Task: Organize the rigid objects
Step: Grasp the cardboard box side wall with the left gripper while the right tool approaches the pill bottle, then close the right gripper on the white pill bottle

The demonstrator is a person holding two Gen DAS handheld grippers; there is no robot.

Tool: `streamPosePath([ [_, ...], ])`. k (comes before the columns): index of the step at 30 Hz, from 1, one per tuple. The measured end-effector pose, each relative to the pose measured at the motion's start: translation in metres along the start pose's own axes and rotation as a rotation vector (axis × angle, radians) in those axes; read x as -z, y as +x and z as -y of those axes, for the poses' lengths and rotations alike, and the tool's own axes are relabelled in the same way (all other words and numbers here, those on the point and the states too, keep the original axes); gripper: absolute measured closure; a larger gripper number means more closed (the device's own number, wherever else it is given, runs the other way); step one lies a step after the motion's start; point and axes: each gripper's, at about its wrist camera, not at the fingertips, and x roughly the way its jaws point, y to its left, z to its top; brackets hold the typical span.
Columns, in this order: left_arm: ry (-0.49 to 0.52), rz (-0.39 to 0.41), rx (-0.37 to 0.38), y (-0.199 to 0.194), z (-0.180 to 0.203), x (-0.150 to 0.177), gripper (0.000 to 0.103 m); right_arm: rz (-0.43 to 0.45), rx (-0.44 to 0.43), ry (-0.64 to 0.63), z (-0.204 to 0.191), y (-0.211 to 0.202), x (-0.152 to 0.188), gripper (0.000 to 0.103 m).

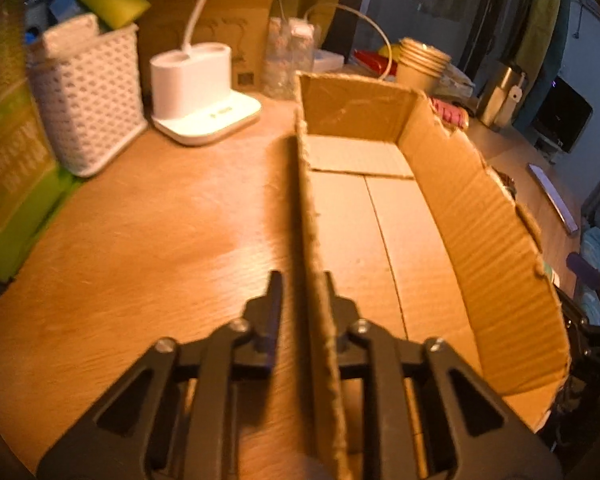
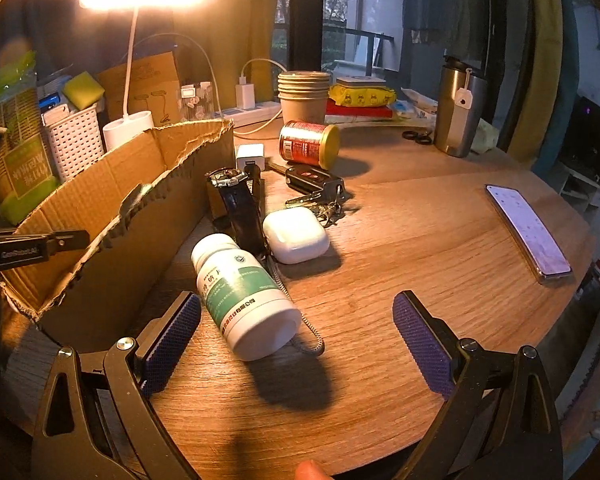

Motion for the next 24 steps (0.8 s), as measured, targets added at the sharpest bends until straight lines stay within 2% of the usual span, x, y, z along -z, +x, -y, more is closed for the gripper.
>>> streamPosePath([
  [7,-0.006,0.003,0.016,0.015,0.004,-0.013,0.094,0.000,0.003,-0.006,-0.001,0.006,-0.004,0.004],
  [13,-0.002,-0.004,0.049,0.030,0.000,-0.031,0.094,-0.013,0.000,0.006,-0.004,0.014,-0.007,0.004],
  [19,-0.089,-0.003,0.117,0.025,-0.015,-0.025,0.093,-0.028,-0.025,-0.011,-0.017,0.023,-0.006,0.004],
  [24,-0.091,0.005,0.123,0.021,-0.018,-0.019,0.093,-0.056,-0.026,-0.018,-0.022,0.035,-0.002,0.006],
])
